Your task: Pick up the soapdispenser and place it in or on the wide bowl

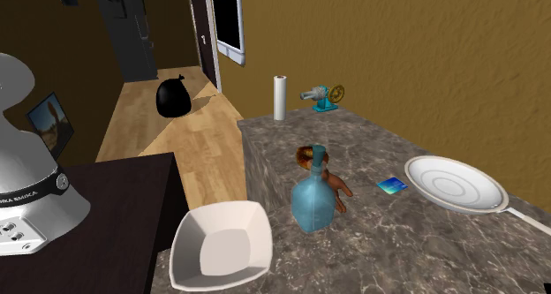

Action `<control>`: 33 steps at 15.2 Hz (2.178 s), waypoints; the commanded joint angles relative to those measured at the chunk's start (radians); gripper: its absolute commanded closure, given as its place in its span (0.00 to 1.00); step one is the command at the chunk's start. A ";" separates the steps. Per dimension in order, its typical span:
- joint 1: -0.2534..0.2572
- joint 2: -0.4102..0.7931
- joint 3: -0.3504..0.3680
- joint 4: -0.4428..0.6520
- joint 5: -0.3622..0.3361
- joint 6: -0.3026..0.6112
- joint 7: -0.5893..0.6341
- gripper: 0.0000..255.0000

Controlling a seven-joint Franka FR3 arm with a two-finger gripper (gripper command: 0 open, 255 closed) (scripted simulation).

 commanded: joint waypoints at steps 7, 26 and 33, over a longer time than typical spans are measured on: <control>-0.024 0.158 -0.038 -0.011 -0.026 0.179 -0.035 0.00; -0.082 0.799 -0.143 0.268 -0.004 0.576 -0.146 0.00; -0.117 1.059 -0.159 0.490 0.042 0.623 -0.188 0.00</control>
